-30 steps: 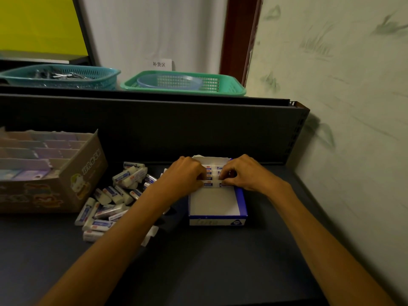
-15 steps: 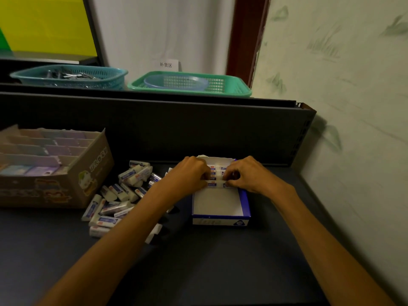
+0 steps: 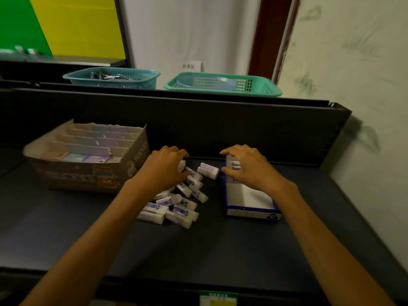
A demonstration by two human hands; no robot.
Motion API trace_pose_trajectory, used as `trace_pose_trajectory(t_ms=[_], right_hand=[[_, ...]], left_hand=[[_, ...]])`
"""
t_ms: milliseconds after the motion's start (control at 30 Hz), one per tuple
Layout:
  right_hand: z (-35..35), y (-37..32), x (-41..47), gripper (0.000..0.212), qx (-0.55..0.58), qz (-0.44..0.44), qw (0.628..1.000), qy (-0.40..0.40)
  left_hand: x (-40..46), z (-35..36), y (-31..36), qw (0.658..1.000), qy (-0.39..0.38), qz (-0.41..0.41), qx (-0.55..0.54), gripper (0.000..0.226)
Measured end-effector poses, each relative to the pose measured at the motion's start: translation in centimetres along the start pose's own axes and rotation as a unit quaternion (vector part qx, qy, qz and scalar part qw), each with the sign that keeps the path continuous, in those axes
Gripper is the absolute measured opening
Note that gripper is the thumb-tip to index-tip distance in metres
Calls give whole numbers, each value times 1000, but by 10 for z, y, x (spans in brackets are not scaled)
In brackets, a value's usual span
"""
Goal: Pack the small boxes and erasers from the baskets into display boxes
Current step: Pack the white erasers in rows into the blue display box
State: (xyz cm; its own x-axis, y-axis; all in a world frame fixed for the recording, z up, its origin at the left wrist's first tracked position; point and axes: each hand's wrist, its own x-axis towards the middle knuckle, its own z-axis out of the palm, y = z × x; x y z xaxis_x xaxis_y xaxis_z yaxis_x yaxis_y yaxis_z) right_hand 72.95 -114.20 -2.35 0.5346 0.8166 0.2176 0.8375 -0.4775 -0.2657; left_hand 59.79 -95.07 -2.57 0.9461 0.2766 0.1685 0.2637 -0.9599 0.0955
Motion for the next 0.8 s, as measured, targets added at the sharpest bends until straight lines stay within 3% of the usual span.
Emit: trace_pose_trajectory(t_ms=[400,800], right_hand=[[49,-71,12,43,-38,35,998,-29],[55,-75,20,27,-62,95,993,-44]], left_hand=[[-24,7,-53,998,-2,45,-45,51],[2,20,-52,998,-33,51,-19,39]])
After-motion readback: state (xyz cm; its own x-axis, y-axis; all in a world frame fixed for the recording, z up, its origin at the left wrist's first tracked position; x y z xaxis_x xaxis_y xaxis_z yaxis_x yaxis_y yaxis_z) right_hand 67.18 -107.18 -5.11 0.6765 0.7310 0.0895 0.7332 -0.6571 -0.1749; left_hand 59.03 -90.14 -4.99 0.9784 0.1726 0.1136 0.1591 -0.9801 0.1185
